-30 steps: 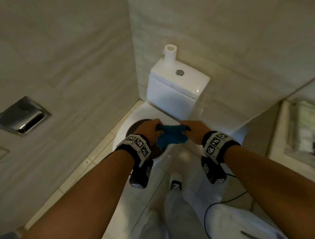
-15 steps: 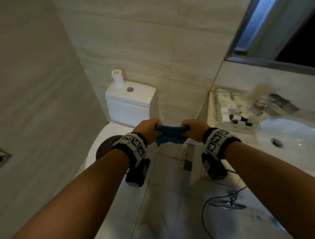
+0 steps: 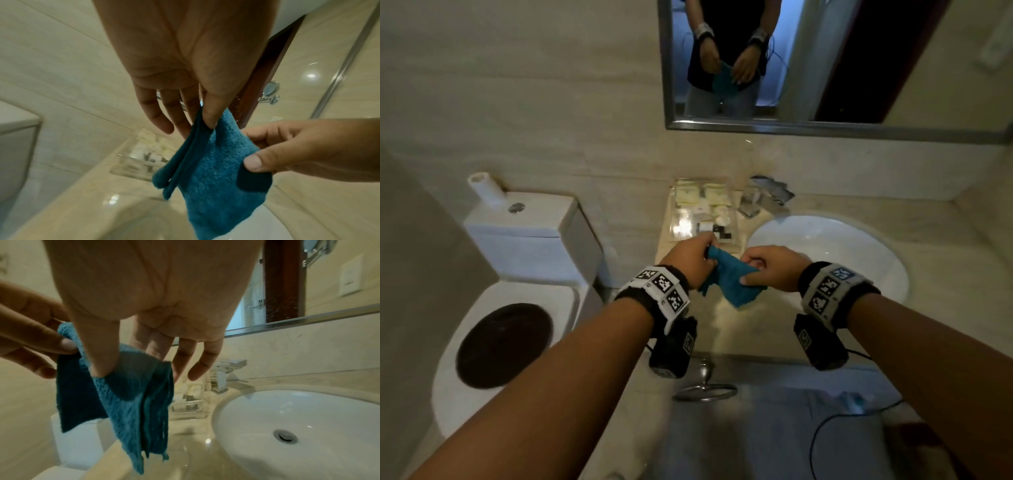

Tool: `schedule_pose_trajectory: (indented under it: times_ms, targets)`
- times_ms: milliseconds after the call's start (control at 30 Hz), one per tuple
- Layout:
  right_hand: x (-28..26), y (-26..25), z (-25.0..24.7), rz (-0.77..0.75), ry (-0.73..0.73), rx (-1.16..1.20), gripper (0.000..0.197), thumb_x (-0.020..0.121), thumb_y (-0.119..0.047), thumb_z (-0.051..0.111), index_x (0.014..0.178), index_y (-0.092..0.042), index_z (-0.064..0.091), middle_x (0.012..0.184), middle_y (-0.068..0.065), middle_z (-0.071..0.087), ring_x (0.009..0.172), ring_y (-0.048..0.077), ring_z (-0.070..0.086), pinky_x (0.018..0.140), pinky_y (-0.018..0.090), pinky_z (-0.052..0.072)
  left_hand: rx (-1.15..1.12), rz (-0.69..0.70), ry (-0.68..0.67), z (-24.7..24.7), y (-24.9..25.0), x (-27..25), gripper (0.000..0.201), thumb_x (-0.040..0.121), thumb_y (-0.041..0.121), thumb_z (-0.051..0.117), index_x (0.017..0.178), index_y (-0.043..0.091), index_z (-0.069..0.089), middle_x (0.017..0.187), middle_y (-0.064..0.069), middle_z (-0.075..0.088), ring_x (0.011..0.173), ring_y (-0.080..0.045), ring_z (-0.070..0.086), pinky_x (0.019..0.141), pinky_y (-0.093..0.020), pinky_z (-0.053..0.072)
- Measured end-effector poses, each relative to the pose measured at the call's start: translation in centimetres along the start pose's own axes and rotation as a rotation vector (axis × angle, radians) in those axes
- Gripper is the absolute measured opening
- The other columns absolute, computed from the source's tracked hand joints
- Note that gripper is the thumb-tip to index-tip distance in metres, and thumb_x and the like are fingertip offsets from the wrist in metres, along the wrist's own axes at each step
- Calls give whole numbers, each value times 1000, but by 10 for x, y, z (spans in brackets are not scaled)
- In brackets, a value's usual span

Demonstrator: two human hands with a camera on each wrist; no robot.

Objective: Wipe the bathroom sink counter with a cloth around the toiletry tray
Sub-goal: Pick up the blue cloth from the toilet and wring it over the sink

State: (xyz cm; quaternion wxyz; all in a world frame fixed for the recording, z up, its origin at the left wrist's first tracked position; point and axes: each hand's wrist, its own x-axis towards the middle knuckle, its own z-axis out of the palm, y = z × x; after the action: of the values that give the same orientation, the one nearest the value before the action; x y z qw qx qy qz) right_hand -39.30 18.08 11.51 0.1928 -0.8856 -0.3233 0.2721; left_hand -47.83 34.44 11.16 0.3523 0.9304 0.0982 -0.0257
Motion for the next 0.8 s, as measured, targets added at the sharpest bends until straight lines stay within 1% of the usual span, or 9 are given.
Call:
schedule_pose_trajectory:
  times_ms: [67, 167, 300, 367, 500, 567, 633, 700, 800]
  targets:
    - [-11, 19, -10, -5, 1, 92, 32, 84, -32, 66, 113, -19, 59, 90, -5, 58, 86, 13, 53, 78, 25, 42, -7, 14, -33, 15, 24, 9, 14, 89, 8, 56, 101, 13, 52, 92, -4, 57, 81, -20, 54, 72, -31, 44]
    - [-17, 43, -17, -31, 64, 180, 22, 87, -27, 62, 100, -10, 63, 75, 0, 54, 75, 15, 51, 76, 32, 42, -4, 41, -65, 29, 47, 23, 15, 90, 10, 56, 97, 21, 49, 94, 0, 57, 78, -17, 54, 68, -28, 43]
    - [-17, 71, -23, -7, 176, 271, 10, 87, -21, 59, 92, -12, 61, 82, 10, 59, 81, 23, 55, 83, 41, 47, 55, 56, -84, 44, 57, 41, 14, 89, 12, 59, 100, 20, 53, 97, 0, 59, 83, -15, 54, 70, -25, 39]
    - [-13, 80, -27, 7, 226, 312, 4, 88, -20, 57, 91, -18, 59, 88, 8, 60, 87, 23, 56, 80, 38, 47, 73, 58, -94, 50, 60, 51, 13, 90, 15, 58, 103, 16, 57, 97, 0, 58, 85, -15, 53, 72, -26, 38]
    - [1, 97, -40, 33, 252, 319, 6, 90, -19, 55, 91, -24, 54, 86, -6, 55, 83, 13, 53, 75, 27, 42, 58, 104, -123, 61, 64, 78, 14, 91, 15, 55, 103, 11, 60, 101, -9, 63, 91, -23, 57, 76, -29, 42]
    - [8, 105, -47, 67, 232, 353, 13, 90, -18, 56, 99, -25, 52, 91, -6, 57, 85, 15, 57, 73, 26, 47, 4, 106, -140, 61, 66, 93, 15, 93, 13, 52, 105, 10, 60, 104, -11, 63, 96, -26, 59, 82, -34, 47]
    - [16, 111, -54, 96, 188, 379, 25, 89, -14, 57, 108, -27, 49, 95, -5, 58, 86, 15, 59, 71, 25, 51, -42, 82, -158, 61, 67, 108, 19, 95, 14, 49, 112, 10, 58, 110, -10, 61, 98, -24, 58, 83, -32, 49]
    - [25, 116, -61, 122, 149, 358, 26, 88, -12, 57, 109, -27, 50, 99, -2, 59, 91, 18, 59, 80, 29, 51, -85, 62, -176, 64, 68, 122, 22, 96, 14, 49, 116, 10, 57, 114, -10, 59, 100, -23, 57, 80, -29, 48]
    - [35, 121, -67, 123, 100, 391, 14, 89, -22, 59, 100, -28, 53, 99, -3, 61, 98, 19, 59, 91, 35, 48, -122, 39, -177, 69, 71, 142, 23, 94, 15, 53, 116, 13, 58, 116, -9, 61, 102, -22, 56, 79, -26, 42]
